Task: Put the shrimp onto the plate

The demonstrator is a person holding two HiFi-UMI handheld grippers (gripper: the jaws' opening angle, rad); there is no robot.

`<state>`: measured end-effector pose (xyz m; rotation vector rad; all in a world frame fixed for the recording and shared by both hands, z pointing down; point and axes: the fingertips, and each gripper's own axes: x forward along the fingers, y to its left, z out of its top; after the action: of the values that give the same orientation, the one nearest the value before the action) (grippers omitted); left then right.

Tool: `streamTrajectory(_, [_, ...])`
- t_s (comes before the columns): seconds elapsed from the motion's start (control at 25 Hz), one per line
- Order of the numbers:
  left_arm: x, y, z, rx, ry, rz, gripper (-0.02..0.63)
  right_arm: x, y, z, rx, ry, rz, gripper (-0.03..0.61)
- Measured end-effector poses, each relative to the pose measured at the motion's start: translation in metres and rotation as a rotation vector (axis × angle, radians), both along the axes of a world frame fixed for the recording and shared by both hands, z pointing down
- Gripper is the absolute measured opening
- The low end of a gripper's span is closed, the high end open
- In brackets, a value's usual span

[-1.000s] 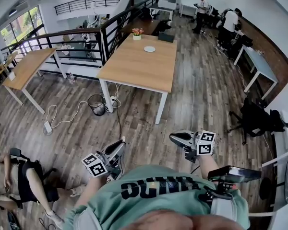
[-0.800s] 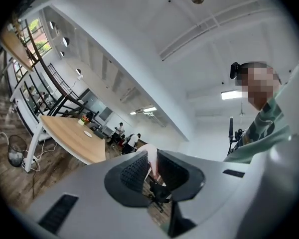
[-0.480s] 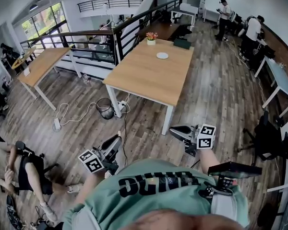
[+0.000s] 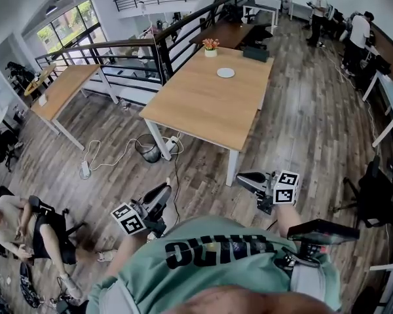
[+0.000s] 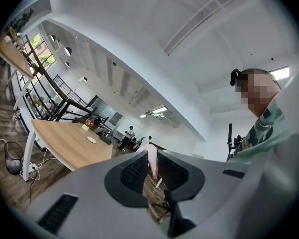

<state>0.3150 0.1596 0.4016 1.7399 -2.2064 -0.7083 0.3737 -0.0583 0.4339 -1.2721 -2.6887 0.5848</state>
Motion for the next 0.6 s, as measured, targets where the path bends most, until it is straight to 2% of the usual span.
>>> streamTrajectory(0.24, [-0.058,0.007,0.014,0.021,0.015,0.022,0.063,-0.052,0.004,0.009,0.023,0.017,0.032,0.006])
streamTrajectory(0.4, [-0.114,0.038,0.022,0.044,-0.001,0.066,0.063,-0.103,0.037,0.002,0.057,0.004,0.085,0.006])
streamTrajectory(0.6, [-0.198,0.092,0.003,0.055,-0.042,0.111,0.063,-0.177,0.101,-0.028,0.099,-0.043,0.107,0.006])
